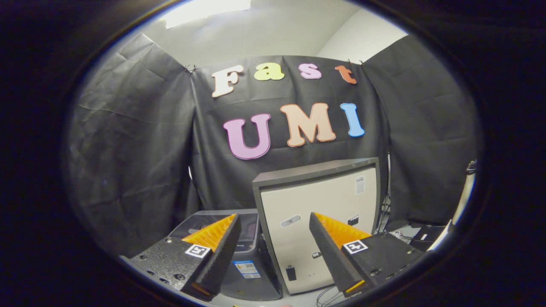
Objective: Put the clothes into the washing machine and then close the washing machine lid.
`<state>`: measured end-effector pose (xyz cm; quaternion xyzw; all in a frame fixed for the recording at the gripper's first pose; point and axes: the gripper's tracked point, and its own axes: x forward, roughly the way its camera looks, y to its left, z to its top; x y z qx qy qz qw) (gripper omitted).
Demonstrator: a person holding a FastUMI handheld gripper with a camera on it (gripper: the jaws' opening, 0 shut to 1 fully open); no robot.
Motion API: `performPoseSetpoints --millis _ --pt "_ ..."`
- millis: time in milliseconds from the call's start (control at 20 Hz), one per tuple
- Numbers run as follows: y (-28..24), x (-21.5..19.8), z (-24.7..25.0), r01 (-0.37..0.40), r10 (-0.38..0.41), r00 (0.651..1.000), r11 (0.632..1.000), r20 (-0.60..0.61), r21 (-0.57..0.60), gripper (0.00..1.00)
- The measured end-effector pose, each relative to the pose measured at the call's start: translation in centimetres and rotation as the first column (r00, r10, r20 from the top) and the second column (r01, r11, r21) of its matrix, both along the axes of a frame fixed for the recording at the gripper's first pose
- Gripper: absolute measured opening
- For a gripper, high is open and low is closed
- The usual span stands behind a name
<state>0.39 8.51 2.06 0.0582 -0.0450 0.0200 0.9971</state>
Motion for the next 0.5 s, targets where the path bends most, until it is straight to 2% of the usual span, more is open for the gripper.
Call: performPoseSetpoints --millis 500 --pt "-0.5 2.3 -1.6 -0.016 0.016 0.999 1.0 0.032 0.013 0.97"
